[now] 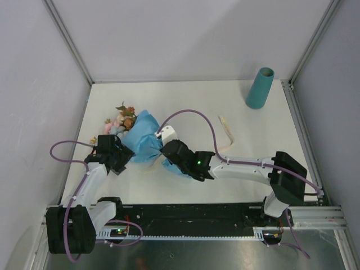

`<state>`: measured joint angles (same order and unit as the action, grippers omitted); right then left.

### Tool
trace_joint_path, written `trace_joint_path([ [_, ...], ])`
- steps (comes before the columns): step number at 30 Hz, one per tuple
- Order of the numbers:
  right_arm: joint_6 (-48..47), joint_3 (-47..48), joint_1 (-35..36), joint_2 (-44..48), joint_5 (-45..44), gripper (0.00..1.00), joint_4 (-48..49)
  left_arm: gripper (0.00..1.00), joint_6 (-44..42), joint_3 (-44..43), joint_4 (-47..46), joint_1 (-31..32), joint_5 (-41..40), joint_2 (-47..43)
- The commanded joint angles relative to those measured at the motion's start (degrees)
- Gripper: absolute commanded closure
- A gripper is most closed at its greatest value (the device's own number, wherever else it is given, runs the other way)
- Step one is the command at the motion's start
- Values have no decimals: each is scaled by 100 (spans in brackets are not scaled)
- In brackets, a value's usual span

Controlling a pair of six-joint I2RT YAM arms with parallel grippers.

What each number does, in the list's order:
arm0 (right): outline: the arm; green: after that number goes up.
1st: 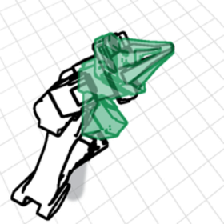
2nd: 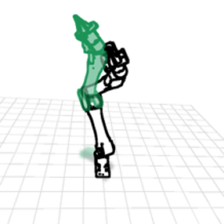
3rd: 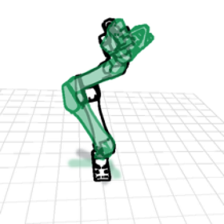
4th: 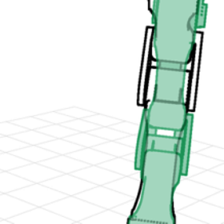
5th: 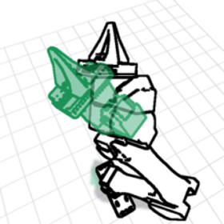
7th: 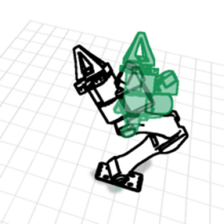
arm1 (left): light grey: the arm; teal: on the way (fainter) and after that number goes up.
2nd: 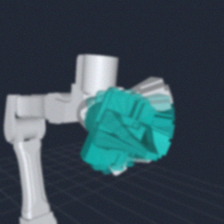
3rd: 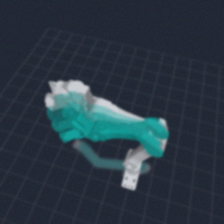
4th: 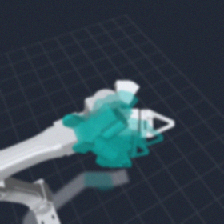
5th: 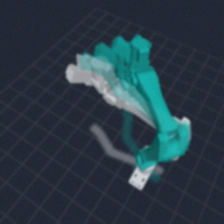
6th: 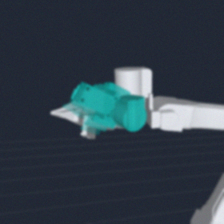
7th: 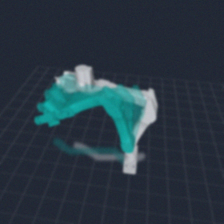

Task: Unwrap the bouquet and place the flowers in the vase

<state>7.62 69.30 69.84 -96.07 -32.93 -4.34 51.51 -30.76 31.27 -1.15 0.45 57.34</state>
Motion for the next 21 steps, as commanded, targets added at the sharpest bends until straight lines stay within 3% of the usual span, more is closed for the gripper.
trace_joint_path([
  [1, 540, -496, -213, 665, 126, 100, 422, 25, 8, 61, -63, -76, -216, 49],
  [4, 806, -791, -338, 695, 858, 99, 669, 25, 20, 30, -61, -77, -160, 77],
  [11, 912, -930, -328, 507, 1280, 80, 695, 25, -61, -26, -60, -70, -109, -358],
  [17, -174, -927, -195, 535, 1982, 57, 1105, 23, -118, -62, -57, -64, 99, -965],
  [21, -1073, -927, -132, 152, 2323, 48, 1429, 20, -115, 9, -62, -62, 166, -1186],
])
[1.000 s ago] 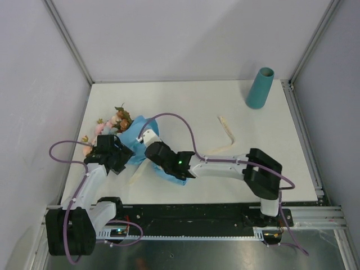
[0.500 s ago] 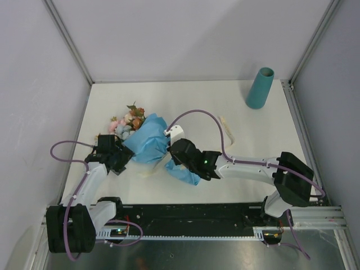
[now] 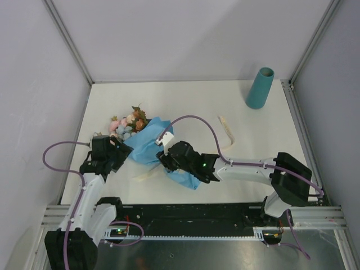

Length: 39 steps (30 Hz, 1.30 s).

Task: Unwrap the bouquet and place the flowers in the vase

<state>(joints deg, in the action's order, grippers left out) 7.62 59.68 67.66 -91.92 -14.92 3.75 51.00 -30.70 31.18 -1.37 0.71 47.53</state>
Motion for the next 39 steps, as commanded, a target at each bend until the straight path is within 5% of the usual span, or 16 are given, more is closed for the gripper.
trace_joint_path([
  [1, -1339, 35, 106, -374, 607, 46, 672, 19, -82, 24, -56, -44, 162, -202],
  [11, -3827, -366, 392, -1378, 2207, 46, 1920, 10, -206, -44, -77, -40, 433, 417],
  [27, -5913, -407, 832, -2877, -366, 55, 3753, 11, -71, -81, -154, -56, 404, 883],
  [39, -5658, -361, 953, -2455, -401, 98, 3565, 13, 44, -32, -251, -54, 313, 967],
])
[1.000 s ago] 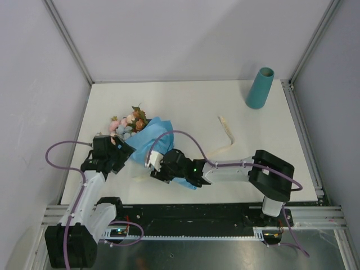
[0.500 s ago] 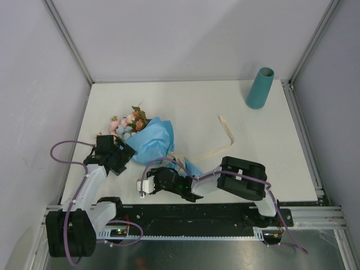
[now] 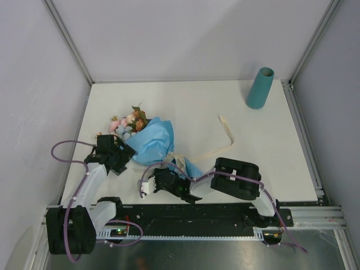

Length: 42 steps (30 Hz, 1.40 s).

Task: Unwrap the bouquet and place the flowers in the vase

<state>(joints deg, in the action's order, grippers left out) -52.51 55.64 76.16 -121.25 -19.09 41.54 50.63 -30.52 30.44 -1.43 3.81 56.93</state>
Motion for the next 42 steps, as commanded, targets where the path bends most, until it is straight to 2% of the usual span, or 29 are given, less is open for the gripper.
trace_joint_path([
  [1, 443, 0, 159, 593, 44, 99, -176, 13, 93, -50, -191, -49, -1, 41],
  [8, 1021, -464, 450, 1665, 68, 100, 388, 17, 183, -63, -293, -47, -147, 172],
  [15, 1987, -966, 142, 2942, -489, 100, 697, 20, 174, -45, -373, -50, -255, 321],
  [24, 3379, -1786, -775, 4712, -1388, 100, -13, 22, 179, 6, -385, -54, -336, 438],
  [30, 4132, -2045, -1371, 5715, -1506, 100, -920, 22, 177, 32, -382, -55, -357, 477],
  [35, 4356, -2183, -1862, 6343, -1808, 100, -1342, 22, 163, 41, -386, -65, -512, 503],
  [42, 4465, -2182, -2594, 7367, -1659, 100, -1786, 22, 136, 41, -375, -94, -583, 529],
])
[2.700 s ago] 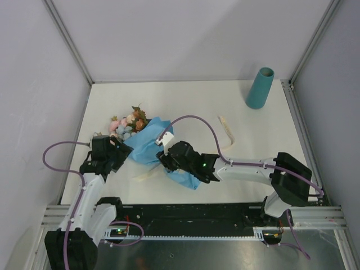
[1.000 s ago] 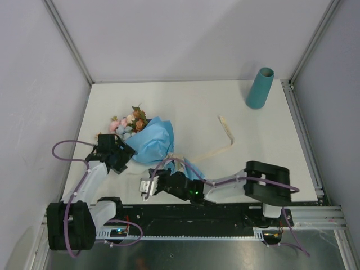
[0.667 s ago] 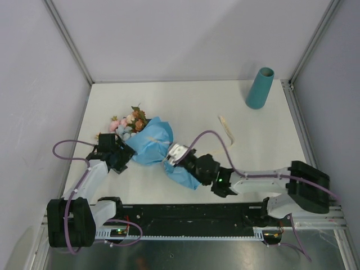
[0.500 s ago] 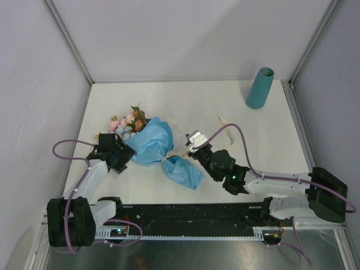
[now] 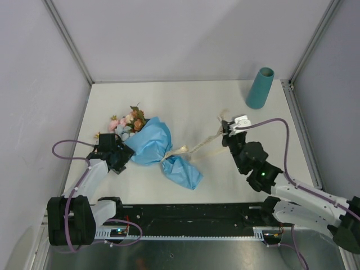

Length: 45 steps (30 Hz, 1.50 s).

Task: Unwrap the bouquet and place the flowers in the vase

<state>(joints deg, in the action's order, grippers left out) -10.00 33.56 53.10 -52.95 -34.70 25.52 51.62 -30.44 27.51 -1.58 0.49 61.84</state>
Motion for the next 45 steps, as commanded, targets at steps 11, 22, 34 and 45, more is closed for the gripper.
trace_joint_path([
  [11, 469, 335, -1602, 1516, 218, 100, -246, 22, 7, 7, -65, -94, -330, 91],
  [22, 1222, 764, -1862, 1136, 303, 100, -1058, 22, 6, -27, -56, -93, -287, 88],
  [34, 4662, 1257, -1816, 869, 616, 46, -4566, 19, -343, -170, -3, -79, 202, -1187],
  [45, 5603, 1284, 279, -831, 561, 40, -2253, 16, -503, 174, -360, -12, 555, -1724],
])
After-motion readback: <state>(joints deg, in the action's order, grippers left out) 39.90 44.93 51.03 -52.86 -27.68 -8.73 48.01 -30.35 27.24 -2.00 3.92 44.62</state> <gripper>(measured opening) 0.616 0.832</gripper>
